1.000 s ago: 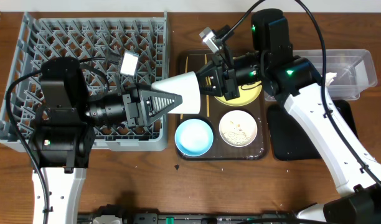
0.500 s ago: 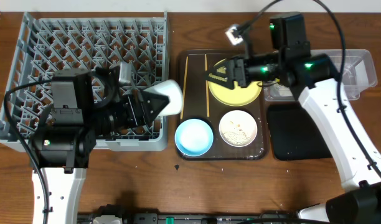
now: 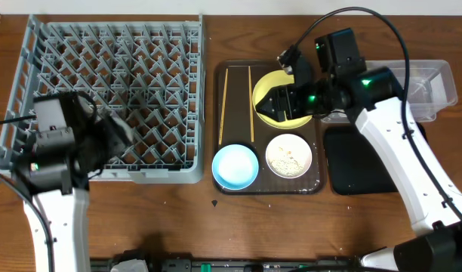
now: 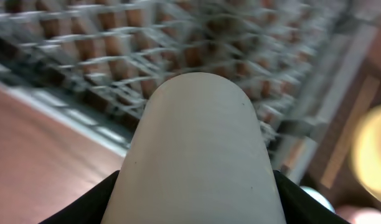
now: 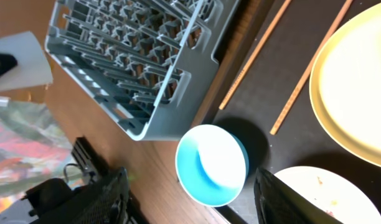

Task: Sort waste into correct bins and load items into the dishwasher
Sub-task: 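Lower the white cup with the left gripper into the dish rack and release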

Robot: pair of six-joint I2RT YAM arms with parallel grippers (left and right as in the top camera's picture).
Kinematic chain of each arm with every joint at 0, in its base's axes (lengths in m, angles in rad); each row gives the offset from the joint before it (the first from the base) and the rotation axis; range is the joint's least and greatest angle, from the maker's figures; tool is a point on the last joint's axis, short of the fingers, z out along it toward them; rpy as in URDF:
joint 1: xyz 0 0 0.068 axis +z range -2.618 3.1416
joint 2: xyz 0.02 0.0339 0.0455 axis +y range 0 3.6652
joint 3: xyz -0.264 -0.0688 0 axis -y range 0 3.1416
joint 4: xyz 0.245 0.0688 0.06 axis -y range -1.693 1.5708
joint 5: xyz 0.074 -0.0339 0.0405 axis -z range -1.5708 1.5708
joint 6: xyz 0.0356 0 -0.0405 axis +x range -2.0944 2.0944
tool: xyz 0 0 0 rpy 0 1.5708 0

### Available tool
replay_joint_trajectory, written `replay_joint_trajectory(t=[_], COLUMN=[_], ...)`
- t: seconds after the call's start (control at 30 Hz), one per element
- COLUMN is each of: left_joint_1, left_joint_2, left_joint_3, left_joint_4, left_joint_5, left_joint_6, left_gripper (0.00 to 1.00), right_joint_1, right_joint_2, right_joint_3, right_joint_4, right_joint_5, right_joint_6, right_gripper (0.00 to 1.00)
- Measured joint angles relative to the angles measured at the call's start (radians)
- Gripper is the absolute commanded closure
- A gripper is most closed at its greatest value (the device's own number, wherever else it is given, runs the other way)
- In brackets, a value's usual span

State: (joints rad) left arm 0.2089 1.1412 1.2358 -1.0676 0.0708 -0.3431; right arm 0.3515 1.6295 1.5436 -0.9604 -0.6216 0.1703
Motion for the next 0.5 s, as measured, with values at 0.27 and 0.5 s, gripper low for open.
replay_joint_trajectory(t=[0.27,0.5], left_joint_1=[0.058,0.076], left_joint_2=[0.204,0.321], left_joint_3=[0.000,0.000], left_joint_4=[0.016,0.023], left_joint_5=[-0.060,-0.082], left_joint_6=[0.000,0.000], left_gripper=[0.59,0.50], right_joint_1=[0.020,0.031], right_joint_2=[0.000,0.000], right_joint_3=[0.000,0.000], right_joint_4=[-0.001,-0.011], right_joint_5=[0.035,0.040], right_joint_6=[0.000,-0.003], right_gripper=[0.37,0.38])
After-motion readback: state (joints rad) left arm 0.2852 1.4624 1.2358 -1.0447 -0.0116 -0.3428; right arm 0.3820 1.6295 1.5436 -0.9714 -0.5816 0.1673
